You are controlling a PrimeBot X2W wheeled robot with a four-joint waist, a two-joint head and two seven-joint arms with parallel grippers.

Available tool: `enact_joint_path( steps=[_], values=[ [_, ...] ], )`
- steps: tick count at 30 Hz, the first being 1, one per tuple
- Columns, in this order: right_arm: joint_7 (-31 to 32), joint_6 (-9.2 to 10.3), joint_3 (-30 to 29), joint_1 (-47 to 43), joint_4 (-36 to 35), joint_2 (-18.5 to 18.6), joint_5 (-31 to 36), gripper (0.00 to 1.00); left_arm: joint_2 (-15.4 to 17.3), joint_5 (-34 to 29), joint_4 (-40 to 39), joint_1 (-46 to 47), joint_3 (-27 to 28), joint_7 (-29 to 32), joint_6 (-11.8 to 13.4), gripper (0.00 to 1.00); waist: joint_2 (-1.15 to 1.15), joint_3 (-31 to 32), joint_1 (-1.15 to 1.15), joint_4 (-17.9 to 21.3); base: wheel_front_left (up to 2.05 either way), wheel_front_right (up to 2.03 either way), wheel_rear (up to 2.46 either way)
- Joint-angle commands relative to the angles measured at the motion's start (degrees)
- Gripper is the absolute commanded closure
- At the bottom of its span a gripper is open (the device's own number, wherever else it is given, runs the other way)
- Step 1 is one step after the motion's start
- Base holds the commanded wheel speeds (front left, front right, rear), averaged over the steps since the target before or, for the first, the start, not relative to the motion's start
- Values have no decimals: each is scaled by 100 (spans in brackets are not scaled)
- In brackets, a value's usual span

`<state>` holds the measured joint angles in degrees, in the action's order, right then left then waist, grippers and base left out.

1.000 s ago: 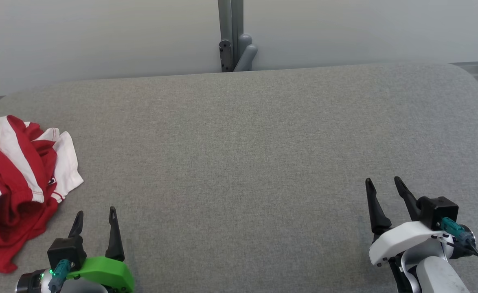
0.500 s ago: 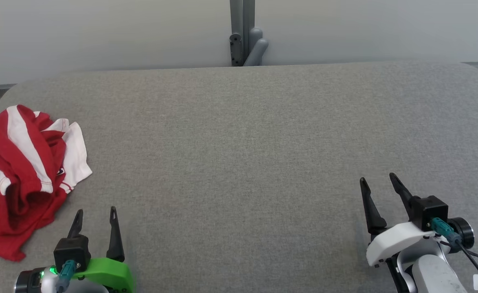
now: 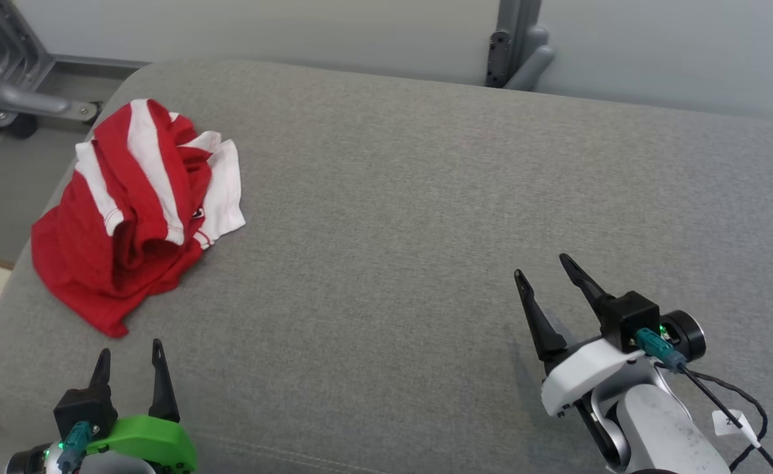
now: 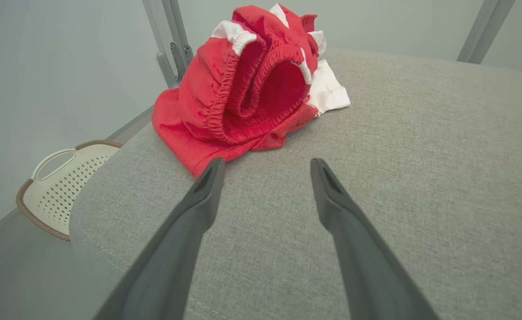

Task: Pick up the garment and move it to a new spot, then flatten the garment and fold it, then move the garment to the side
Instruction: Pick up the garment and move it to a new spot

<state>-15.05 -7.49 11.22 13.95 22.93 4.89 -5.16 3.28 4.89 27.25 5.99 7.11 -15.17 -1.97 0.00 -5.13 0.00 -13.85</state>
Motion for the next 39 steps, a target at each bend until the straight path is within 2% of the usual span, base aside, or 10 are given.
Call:
enact_joint_path(
  steps=[1,8,13,19,26,30,35,36,37,39],
  values=[
    [-19,0,90,125,43,48,-26,0,34,-41,31,155,35,2,-43,0,0,-288,0,-600,0,0,0],
    [-20,0,448,487,197,167,-108,0,139,57,233,656,328,2,-204,0,0,-631,0,-643,0,0,0],
    [-19,0,472,535,231,316,-140,0,419,112,361,1164,447,2,-383,0,0,-889,0,-469,0,0,0],
    [-19,0,374,554,109,572,-110,0,886,157,854,2047,292,2,-523,0,0,-1276,0,-146,0,0,0],
    [-20,0,305,606,-19,671,-72,0,1327,637,1571,2738,-42,2,-545,0,0,-1546,0,267,0,0,0],
    [-20,0,229,540,-50,676,-77,0,1334,866,1796,2755,-75,2,-546,0,0,-1571,0,350,0,0,0],
    [-20,0,222,480,-30,644,-51,0,1318,838,2169,2829,101,2,-490,0,0,-1572,0,393,0,0,0],
    [-20,0,231,497,-24,625,-56,0,1320,830,2230,2854,140,2,-468,67,0,-1574,0,401,0,0,0],
    [-20,0,234,519,-21,615,-66,0,1311,833,2262,2878,175,2,-471,100,0,-1577,0,407,0,0,0],
    [-19,0,246,558,-11,597,-86,0,1307,825,2319,2895,250,2,-476,100,0,-1564,0,418,0,0,0]
  ],
)
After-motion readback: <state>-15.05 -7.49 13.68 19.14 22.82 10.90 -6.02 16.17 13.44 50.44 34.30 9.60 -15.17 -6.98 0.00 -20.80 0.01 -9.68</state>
